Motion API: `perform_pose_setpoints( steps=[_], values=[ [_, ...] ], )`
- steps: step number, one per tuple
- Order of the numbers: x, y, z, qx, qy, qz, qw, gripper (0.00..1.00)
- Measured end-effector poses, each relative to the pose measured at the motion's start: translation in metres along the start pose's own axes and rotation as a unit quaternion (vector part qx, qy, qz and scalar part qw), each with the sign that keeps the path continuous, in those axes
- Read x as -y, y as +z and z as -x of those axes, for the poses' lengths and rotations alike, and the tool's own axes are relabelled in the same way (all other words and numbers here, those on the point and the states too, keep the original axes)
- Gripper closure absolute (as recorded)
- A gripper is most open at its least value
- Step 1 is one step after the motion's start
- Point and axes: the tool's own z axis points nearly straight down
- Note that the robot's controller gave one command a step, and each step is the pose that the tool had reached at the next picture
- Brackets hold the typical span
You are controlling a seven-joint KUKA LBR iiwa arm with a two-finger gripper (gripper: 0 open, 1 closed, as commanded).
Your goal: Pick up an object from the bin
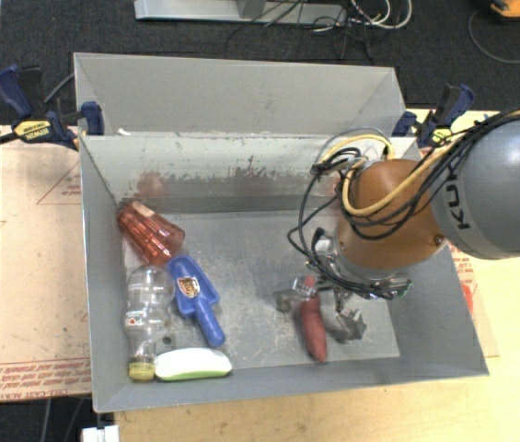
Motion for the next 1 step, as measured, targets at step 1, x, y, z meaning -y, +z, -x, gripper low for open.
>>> perform_pose_setpoints(
  steps=[1],
  values=[
    [-0.0077,-0.0031,0.0015,0.0001,-0.125,0.001,0.9921,1.00]
  ],
)
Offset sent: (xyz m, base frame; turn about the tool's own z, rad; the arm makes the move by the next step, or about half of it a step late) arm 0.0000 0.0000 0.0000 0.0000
